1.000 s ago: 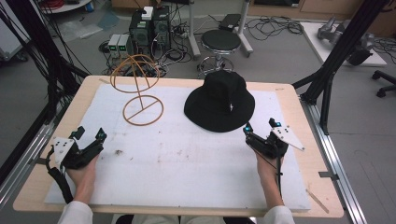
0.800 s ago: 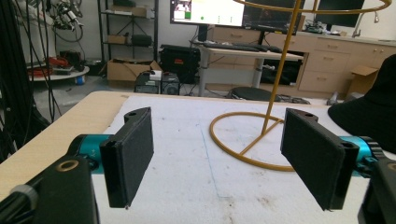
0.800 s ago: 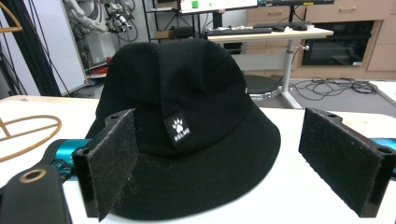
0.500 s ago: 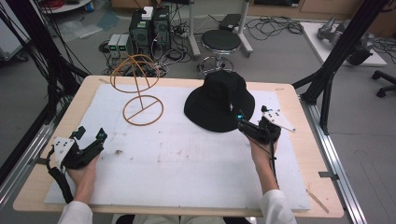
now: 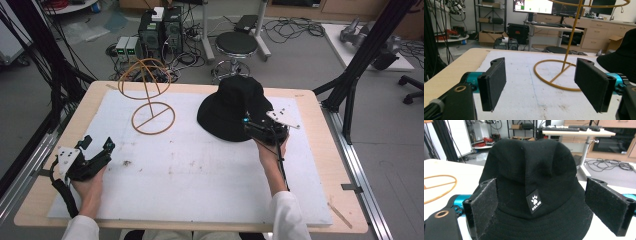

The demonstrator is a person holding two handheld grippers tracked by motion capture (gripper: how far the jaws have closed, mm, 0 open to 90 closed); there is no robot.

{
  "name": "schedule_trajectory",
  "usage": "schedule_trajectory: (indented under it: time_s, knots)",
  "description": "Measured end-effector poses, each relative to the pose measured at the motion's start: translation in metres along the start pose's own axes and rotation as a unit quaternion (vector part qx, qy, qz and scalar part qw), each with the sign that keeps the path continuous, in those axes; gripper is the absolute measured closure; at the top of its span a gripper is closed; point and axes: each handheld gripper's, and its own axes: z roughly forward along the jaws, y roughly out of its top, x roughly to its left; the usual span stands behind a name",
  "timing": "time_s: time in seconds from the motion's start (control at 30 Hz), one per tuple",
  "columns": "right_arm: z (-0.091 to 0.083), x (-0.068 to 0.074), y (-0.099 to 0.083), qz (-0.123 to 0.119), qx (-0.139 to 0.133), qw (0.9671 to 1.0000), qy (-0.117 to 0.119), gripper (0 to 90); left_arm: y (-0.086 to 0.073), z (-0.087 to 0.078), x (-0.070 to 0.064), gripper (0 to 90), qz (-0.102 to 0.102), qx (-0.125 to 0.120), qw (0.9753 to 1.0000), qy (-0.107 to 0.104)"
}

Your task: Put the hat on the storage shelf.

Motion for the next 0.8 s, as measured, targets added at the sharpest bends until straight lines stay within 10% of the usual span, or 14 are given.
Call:
schedule_trajectory:
  time_s: [0.43, 0.8]
  knots:
    - [0.029, 0.015, -0.004, -0.020, 0.023, 0.9995, 0.002, 11.7, 0.000, 0.000, -0.002, 25.8, -0.002, 0.000, 1.0000, -0.005]
    - [0.050, -0.001, -0.009, 0.005, 0.029, 0.9996, -0.002, 11.8, 0.000, 0.002, -0.004, 25.8, 0.002, 0.001, 1.0000, -0.009]
